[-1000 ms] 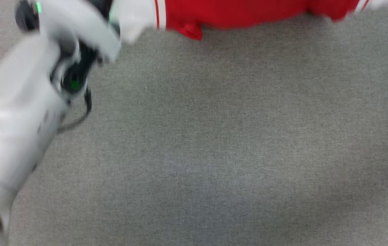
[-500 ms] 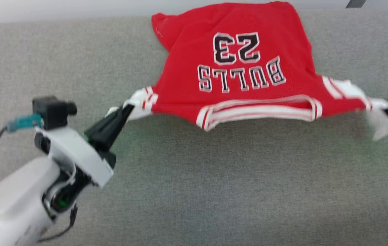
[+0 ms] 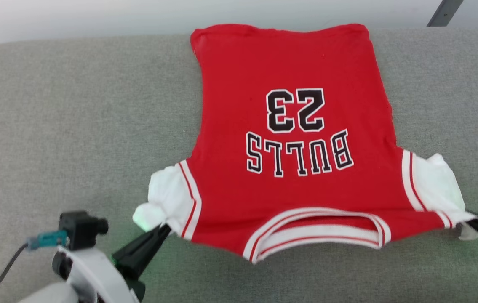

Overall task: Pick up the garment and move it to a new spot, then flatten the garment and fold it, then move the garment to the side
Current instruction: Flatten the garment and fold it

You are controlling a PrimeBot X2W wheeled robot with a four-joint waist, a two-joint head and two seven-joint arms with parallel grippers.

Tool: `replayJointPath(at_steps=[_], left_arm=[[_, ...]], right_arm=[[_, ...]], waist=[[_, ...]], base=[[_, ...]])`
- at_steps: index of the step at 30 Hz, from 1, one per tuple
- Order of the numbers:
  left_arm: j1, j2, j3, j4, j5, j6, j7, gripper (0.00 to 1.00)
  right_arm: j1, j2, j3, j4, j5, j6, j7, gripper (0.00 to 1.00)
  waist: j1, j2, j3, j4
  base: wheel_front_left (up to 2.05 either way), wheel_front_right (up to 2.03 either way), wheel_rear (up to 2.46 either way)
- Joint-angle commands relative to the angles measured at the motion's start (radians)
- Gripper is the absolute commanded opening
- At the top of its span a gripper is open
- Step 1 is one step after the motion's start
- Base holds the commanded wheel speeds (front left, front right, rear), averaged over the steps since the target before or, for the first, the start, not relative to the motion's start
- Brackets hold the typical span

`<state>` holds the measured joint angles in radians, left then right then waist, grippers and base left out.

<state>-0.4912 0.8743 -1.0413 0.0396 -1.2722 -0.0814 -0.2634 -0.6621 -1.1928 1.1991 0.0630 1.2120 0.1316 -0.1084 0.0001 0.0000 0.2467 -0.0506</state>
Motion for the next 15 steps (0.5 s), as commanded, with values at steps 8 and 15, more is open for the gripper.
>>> replayJointPath(at_steps=[8, 15], left_arm=[[0.131, 0.108, -0.01, -0.136, -0.047, 0.059, 0.001, 0.0], [0.152, 0.121, -0.028, -0.186, -0.021, 0.113, 0.017, 0.0]], right_arm=[[0.142, -0.047, -0.027, -0.078, -0.009, -0.002, 0.051, 0.0], [0.211, -0.044, -0.064, -0.137, -0.039, -0.002, 0.091, 0.0]], waist=[[-0.0001, 0.0, -0.009, 0.013], [-0.0001, 0.0, -0.002, 0.016]], base=[[0.0, 0.0, 0.0], [0.0, 0.0, 0.0]])
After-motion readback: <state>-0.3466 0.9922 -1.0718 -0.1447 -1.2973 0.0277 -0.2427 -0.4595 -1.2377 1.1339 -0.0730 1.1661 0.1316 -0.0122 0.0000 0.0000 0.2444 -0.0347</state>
